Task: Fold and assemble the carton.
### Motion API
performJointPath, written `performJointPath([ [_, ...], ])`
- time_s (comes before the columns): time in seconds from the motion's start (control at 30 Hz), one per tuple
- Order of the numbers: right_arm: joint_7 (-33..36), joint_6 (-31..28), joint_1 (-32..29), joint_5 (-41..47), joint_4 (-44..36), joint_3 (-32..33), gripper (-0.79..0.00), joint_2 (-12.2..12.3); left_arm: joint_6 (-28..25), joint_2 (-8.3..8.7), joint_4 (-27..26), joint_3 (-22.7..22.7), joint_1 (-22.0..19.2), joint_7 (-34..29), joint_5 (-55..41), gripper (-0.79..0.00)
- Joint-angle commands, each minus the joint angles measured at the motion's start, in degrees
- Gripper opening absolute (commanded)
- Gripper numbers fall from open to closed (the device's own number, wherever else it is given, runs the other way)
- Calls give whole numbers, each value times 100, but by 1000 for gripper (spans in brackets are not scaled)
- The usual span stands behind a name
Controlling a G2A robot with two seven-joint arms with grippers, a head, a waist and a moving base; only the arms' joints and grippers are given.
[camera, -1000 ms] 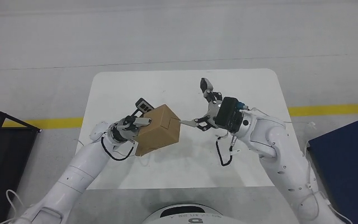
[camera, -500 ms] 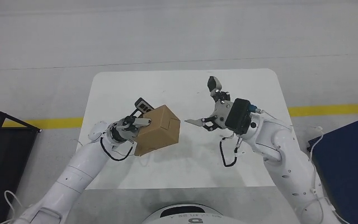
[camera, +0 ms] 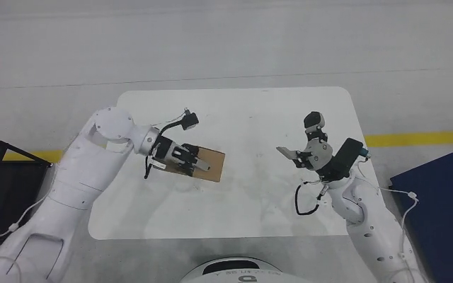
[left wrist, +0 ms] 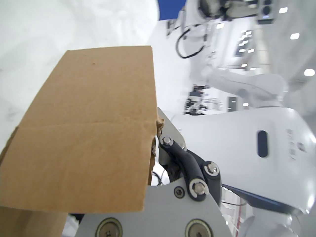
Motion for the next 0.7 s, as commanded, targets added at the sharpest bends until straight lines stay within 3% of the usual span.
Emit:
performJointPath([
  [0.0,-170,-1,-116,24,77,63,0,0,484,-2,-296,524,-328,0,1280,-785],
  [0.17,-531,22,-248,65,355,93,0,-17,1595,-123,-392,2118,-1274,0,3348,-785],
  [0.33,-724,-29,-195,99,541,72,0,-34,1894,-584,91,2956,-1943,271,3307,-785],
  [0.37,-772,-85,-196,87,574,79,0,-33,1960,-691,214,3104,-2037,337,3265,-696],
  [0.4,-800,-116,-196,78,610,92,0,-33,2030,-794,344,3218,-2120,406,3134,-505],
  [0.43,-817,-142,-192,76,642,103,0,-33,2081,-890,459,3325,-2212,458,3013,-169],
  [0.47,-823,-157,-186,74,668,117,0,-32,2117,-977,574,3434,-2313,494,2941,0],
  [0.67,-786,-320,-141,70,702,99,0,-37,2186,-1362,1255,4053,-2854,563,2905,0],
])
